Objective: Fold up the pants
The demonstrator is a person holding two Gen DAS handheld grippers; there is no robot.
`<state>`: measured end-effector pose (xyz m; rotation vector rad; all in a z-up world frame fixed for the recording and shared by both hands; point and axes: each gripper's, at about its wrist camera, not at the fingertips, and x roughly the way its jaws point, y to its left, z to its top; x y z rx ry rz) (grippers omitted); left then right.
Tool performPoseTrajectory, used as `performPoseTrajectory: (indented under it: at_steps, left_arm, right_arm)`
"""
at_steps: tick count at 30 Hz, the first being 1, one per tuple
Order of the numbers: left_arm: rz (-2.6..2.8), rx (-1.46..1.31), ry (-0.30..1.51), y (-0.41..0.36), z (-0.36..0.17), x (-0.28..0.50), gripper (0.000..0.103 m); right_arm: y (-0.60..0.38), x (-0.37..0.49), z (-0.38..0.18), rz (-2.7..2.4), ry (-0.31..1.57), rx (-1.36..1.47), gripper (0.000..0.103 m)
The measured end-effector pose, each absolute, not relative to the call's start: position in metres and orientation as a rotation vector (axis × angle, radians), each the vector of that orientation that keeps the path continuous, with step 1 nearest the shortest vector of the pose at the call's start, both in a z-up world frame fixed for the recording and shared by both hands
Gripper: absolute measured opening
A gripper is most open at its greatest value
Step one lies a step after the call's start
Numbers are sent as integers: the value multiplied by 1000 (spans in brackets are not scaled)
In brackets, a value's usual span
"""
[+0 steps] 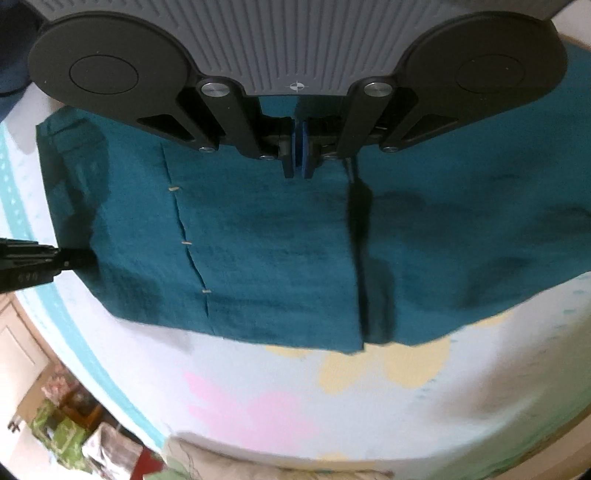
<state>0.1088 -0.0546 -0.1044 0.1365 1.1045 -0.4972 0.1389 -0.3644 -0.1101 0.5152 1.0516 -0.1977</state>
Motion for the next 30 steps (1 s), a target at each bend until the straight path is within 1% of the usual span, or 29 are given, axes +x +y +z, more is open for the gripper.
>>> performPoseTrajectory:
  at_steps: [1,3,5,6,7,13,16,17,18,21,23,24,26,27,28,30]
  left_arm:
    - [-492,148,1093,-58,-106,108,3]
    - [-488,170,1088,-61,-102,108,3]
    - [-495,169,1089,-57,-98,108,3]
    - [-496,161,1092,-53,-97,107,3]
    - [-493,155,1097,-51,-97,107,3]
    - [-414,99,1092,-6,-86,101,3]
    - [-359,60,1098,18,-80,99,3]
    - [-345,46,1095,27,-77,98,4]
    - [-331,32,1093,35,-76,98,4]
    - [-292,-3,1087,59,-70,102,4]
    - [-280,-25,1080,75,-66,104,6]
    - [-275,-36,1076,83,-64,104,10]
    - [-274,-64,1065,98,-60,107,49]
    - [-290,-87,1068,107,-59,109,58]
    - [-305,-108,1079,113,-59,111,69]
    - [-317,-143,1085,130,-56,116,70]
  right_arm:
    - [-364,141,-114,-197,1062,508,8]
    - [-352,151,-118,-184,1091,452,15]
    - [-349,155,-115,-186,1086,423,31]
    - [-349,155,-111,-199,1074,435,34]
    - [-353,144,-100,-212,1044,479,42]
    - [-344,115,-67,-227,984,429,42]
    - [-331,118,-68,-167,997,430,42]
    - [-308,115,-66,-106,1009,414,42]
    - [-308,115,-66,-106,1009,414,42]
    - [-264,119,-72,-14,1031,376,42]
    - [-237,127,-79,39,1049,356,42]
    - [-222,129,-83,64,1058,346,42]
    - [-192,132,-86,113,1072,323,42]
    - [-178,134,-90,134,1084,307,42]
    - [-154,131,-95,160,1101,267,42]
    - [-145,132,-100,166,1114,244,42]
